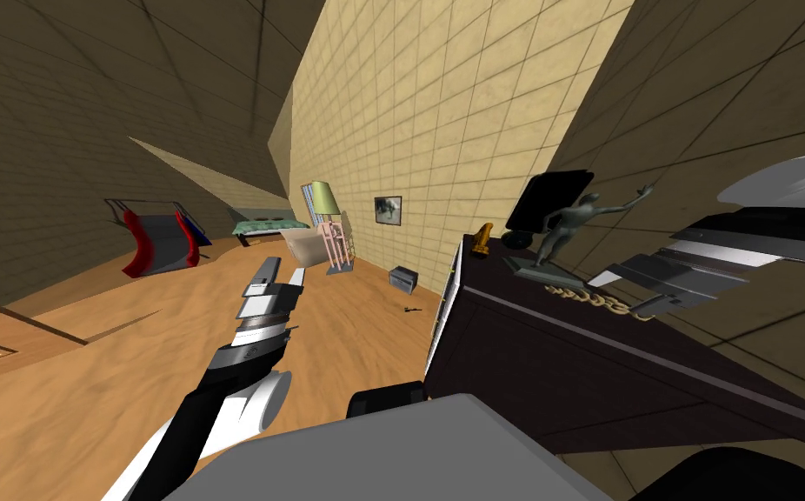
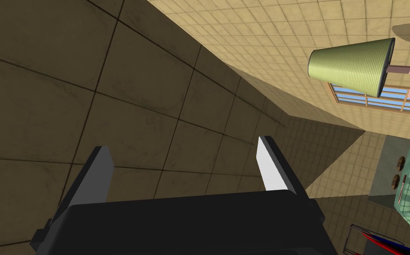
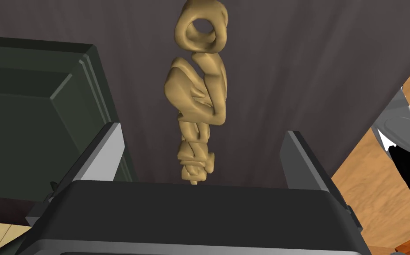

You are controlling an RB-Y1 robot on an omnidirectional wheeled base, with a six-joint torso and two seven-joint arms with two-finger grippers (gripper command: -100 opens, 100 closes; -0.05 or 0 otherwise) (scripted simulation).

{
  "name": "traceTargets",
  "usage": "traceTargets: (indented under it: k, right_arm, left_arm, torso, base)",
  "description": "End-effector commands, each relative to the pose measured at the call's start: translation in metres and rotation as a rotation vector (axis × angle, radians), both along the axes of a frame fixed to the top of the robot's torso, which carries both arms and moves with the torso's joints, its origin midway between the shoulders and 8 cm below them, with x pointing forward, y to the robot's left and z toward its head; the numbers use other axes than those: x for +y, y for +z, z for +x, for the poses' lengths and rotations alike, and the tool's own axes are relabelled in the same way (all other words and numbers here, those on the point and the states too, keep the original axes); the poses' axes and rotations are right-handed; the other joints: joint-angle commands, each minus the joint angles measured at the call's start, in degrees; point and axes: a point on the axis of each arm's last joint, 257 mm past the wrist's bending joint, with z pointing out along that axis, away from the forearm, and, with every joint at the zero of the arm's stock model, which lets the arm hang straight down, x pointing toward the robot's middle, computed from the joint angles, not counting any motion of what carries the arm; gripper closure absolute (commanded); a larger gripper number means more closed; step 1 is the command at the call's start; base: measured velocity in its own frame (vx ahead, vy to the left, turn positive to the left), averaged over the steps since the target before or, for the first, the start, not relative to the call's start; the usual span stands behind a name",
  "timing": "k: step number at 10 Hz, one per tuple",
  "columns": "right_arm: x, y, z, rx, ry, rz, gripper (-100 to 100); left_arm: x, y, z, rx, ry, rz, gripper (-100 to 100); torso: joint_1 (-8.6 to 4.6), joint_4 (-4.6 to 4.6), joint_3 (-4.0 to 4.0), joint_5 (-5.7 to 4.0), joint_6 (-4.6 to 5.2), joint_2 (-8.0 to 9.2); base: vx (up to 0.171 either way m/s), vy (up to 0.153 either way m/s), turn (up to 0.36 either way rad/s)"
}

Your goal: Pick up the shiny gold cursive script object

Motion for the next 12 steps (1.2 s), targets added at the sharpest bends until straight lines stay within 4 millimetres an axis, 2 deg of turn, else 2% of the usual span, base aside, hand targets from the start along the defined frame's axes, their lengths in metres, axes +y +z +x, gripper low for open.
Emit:
traceTargets:
  k: [1,5,6,10,11,12]
  right_arm:
    - [-0.0033,-0.0071,-0.0035,-0.002,0.025,-0.001,-100]
    - [-0.0071,-0.0132,-0.0076,-0.003,0.049,-0.002,-100]
    - [-0.0074,-0.0135,-0.0079,-0.004,0.052,-0.002,100]
    - [-0.0075,-0.0131,-0.0078,-0.004,0.051,-0.003,100]
    - [-0.0075,-0.0131,-0.0078,-0.004,0.051,-0.003,0]
    - [-0.0044,-0.0091,-0.0047,-0.002,0.033,-0.001,100]
  left_arm:
    - [0.0000,0.0000,0.0000,0.000,0.000,0.000,0]
    - [0.0000,0.0000,0.0000,0.000,0.000,0.000,0]
    - [0.0000,0.0001,0.0000,0.000,0.000,0.000,0]
    - [0.0000,0.0000,0.0000,0.000,0.000,0.000,0]
    - [0.0000,0.0000,0.0000,0.000,0.000,0.000,0]
    - [0.0000,0.0000,0.0000,0.000,0.000,0.000,0]
  torso:
    - [0.00,0.00,0.00,0.00,0.00,0.00]
    - [0.04,0.01,0.04,-0.06,0.01,0.07]
    - [-0.06,0.03,0.11,-0.08,-0.01,0.21]
    - [-0.22,0.08,0.22,-0.18,-0.03,0.40]
    - [-0.22,0.08,0.22,-0.18,-0.03,0.40]
    - [-0.23,0.08,0.23,-0.18,-0.02,0.40]
  base:
    - [0.115,0.056,-0.105]
    - [0.085,0.054,-0.093]
    - [0.007,0.005,0.004]
    - [0.000,0.000,0.000]
    - [0.000,0.000,0.000]
    - [-0.071,-0.036,0.175]
